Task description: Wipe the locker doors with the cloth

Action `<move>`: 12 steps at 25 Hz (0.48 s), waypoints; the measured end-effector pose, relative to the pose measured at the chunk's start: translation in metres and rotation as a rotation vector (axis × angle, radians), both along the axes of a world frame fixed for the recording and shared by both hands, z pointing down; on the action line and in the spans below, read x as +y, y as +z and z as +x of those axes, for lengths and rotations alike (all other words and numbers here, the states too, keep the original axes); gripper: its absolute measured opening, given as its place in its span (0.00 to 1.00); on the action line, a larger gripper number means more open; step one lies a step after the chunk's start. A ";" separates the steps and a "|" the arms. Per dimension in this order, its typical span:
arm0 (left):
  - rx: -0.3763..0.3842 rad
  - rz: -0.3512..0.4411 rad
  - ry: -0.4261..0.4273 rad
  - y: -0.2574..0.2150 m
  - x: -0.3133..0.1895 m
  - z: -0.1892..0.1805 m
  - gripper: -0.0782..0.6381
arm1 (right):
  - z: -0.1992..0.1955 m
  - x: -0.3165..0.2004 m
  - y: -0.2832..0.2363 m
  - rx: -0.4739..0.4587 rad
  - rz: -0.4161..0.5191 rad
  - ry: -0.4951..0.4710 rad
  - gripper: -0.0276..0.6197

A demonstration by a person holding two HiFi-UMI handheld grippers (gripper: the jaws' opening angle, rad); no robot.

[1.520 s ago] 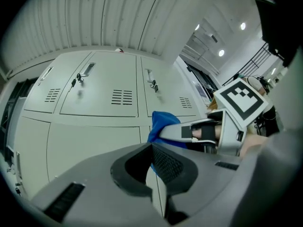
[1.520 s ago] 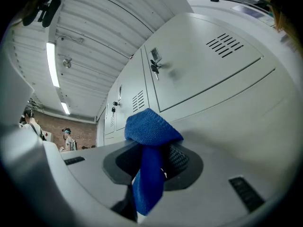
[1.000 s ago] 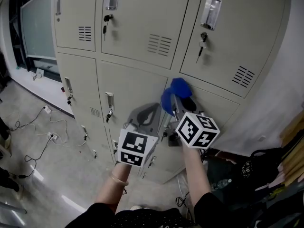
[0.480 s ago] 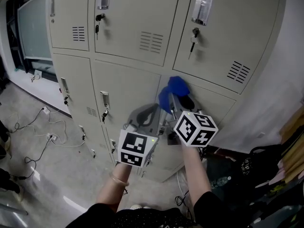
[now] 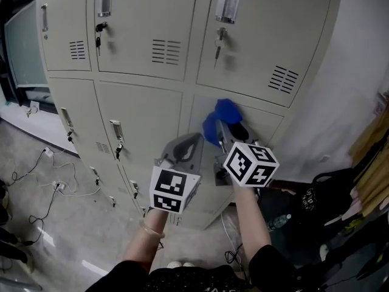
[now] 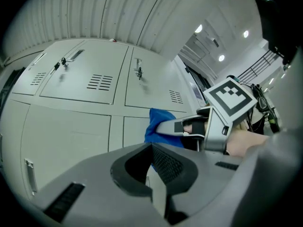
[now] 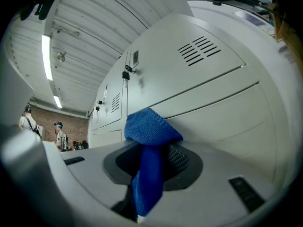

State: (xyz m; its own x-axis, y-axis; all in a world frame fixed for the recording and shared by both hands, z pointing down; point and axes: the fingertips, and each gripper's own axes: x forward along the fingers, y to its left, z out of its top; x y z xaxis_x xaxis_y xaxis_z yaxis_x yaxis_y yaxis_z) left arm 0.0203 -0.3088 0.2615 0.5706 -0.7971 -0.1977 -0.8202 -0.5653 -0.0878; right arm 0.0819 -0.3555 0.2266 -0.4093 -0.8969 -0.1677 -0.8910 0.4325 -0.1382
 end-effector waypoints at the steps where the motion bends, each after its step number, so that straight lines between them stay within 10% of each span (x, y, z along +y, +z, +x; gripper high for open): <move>1: 0.001 -0.001 0.013 0.000 0.001 0.007 0.12 | 0.007 0.001 -0.001 -0.002 0.000 0.010 0.19; 12: -0.039 -0.029 0.142 0.010 0.012 0.070 0.12 | 0.074 0.013 -0.004 -0.023 0.000 0.116 0.19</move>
